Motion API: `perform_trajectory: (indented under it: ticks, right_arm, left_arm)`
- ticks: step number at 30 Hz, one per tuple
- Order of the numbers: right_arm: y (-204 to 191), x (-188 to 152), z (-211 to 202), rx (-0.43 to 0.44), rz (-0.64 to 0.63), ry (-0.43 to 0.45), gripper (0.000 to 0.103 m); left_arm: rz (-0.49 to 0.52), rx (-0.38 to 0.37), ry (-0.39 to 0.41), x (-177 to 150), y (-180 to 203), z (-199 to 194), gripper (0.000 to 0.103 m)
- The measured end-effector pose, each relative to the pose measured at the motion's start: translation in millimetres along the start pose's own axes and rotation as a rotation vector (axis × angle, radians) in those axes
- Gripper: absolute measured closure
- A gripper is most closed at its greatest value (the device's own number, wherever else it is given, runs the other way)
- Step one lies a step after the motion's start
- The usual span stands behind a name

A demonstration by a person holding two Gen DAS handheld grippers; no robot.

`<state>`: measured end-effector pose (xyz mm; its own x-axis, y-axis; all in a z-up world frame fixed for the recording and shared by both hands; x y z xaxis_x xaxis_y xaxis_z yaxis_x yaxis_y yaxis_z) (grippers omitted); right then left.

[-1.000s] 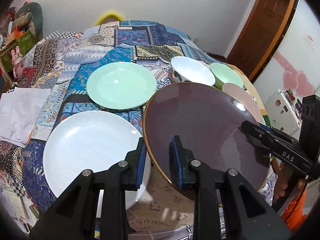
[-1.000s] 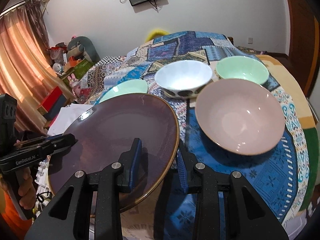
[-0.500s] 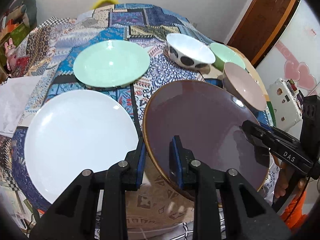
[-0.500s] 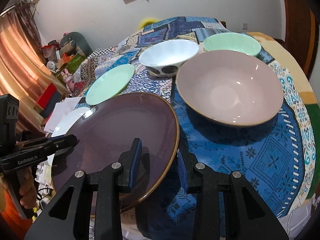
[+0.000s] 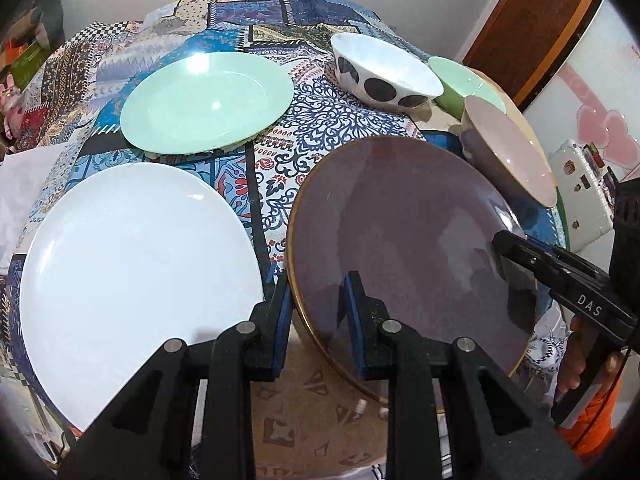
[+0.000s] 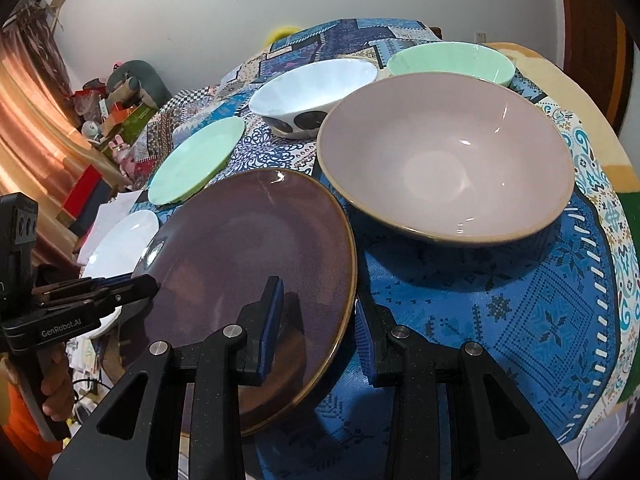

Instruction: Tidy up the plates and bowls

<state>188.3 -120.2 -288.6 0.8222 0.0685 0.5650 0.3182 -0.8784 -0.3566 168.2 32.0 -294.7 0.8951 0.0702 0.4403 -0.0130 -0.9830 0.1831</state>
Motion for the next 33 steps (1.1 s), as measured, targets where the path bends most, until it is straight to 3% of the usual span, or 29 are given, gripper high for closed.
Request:
perform_trajectory:
  ticks: [13,19,23,26,33]
  right_arm:
    - [-0.9,-1.9,-1.1,-0.032,-0.068,-0.015,0.07]
    - [-1.2,-1.3,-9.3,-0.028,-0.063,-0.008,0.068]
    - [-8.0,2.3,-22.0,-0.033,-0.082,0.019,0.066]
    - [-13.9,6.7,-32.0,-0.04,-0.099,0.052,0.056]
    - [-37.2,19.0,-42.7,-0.026,-0.135,0.094,0.045]
  left_arm:
    - [-0.015,0.006,-0.025,0.3,-0.3,4.6,0.078]
    - [0.006,0.033,0.007,2.9,0.6,-6.0,0.077]
    - [-0.006,0.035,0.032,4.6,-1.4,-17.8,0.07]
    - [-0.013,0.036,0.056,5.5,-2.4,-28.8,0.059]
    - [-0.022,0.04,0.166,10.4,-9.4,-69.0,0.044]
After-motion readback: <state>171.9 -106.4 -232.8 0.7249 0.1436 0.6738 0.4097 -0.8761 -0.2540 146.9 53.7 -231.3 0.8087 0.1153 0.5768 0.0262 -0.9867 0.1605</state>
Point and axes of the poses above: each gripper's, at about its wrist camera, not at the fingertips, and z roughly the way its jaws point, y to its right, x to its top, the point moved 9 cm from there along z, roughly the way its jaws point, and after that the axes turned 2 degrees about x, right-handed, at the moved point
